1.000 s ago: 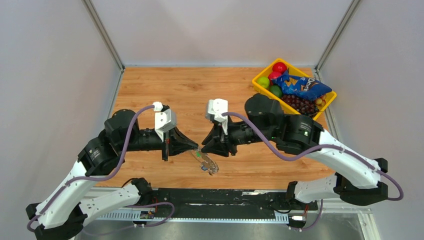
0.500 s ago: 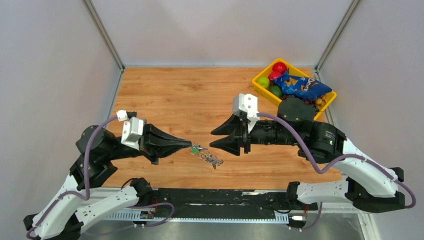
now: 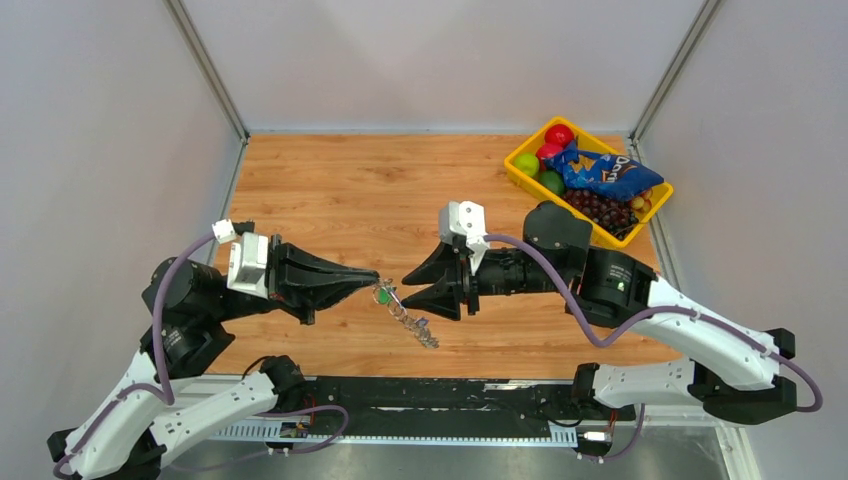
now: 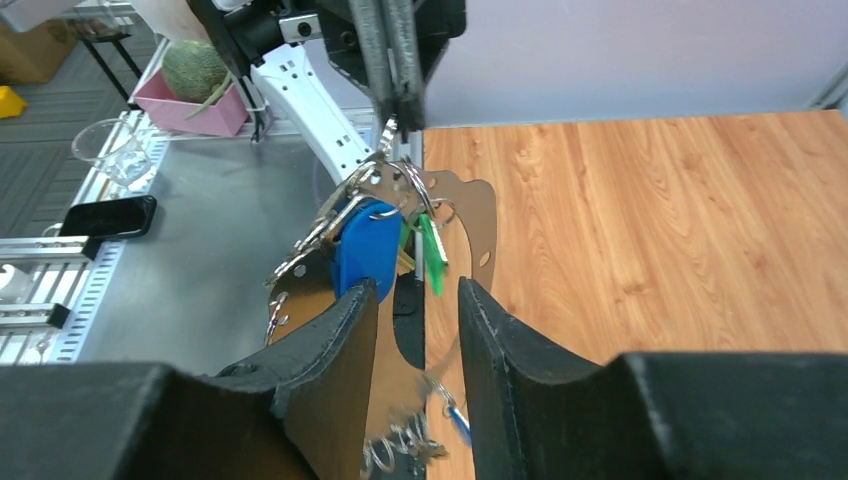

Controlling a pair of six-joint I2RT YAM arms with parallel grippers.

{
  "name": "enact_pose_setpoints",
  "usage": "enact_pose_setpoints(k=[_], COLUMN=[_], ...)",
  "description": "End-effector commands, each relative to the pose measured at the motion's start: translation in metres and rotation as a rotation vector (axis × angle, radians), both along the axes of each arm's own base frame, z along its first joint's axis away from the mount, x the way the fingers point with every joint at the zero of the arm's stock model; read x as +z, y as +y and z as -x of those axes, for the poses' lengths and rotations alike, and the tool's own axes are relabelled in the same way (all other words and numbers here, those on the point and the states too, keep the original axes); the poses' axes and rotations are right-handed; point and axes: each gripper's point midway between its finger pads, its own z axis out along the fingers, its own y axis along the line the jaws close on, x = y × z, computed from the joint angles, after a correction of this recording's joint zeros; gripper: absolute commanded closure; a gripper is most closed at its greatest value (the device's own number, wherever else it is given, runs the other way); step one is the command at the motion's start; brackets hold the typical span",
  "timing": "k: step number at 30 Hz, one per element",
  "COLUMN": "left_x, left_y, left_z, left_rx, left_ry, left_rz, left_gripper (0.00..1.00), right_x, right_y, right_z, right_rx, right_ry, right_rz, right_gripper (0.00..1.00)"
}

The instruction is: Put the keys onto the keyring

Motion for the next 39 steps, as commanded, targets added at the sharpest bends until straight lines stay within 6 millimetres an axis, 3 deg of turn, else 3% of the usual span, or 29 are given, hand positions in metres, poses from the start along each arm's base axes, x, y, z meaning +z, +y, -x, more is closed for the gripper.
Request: enact_pose_setpoints(k=[1,7,14,21,29,39], left_x=[0.000,-0.018,-0.022,-0.023,-0.023,-0.021], left_y=[-0.004,-0.010,-0.010,-0.010,-0.011,-0.009], left_z=[-0.023,-0.040,-0.038,-0.035,-0.034,-0.028], left_rx=[0.096,0.150,0.144,0.126,0.118,0.098], left_ry=[0.009,0.051,0.051,0.041,0.036,0.041], left_rz=[0.004,-0.025,-0.045,-0.047,-0.047,-0.034], left_gripper=[1.00,1.00,1.00,1.00,1.00,1.00], right_x=[0.006,-0.015,0.005,0.008,0.010,0.021], right_y=[0.014,0.027,0.001,-0.013,-0.012,-0.003], right_z=[0.019,0.017,-0.013,-0.041,-0.043,-0.019], right_rx=[0.107,0.107,-0.089,-0.257,-0.262,-0.117], right_ry=[0.058,0.081,-0.026,-0.075,-0.085,-0.086], right_rz=[-0.080,-0.044,-0.067,-0.041,-0.041,-0.089], right_gripper=[0.60,0.61,0.58,0.58,0.58,0.52])
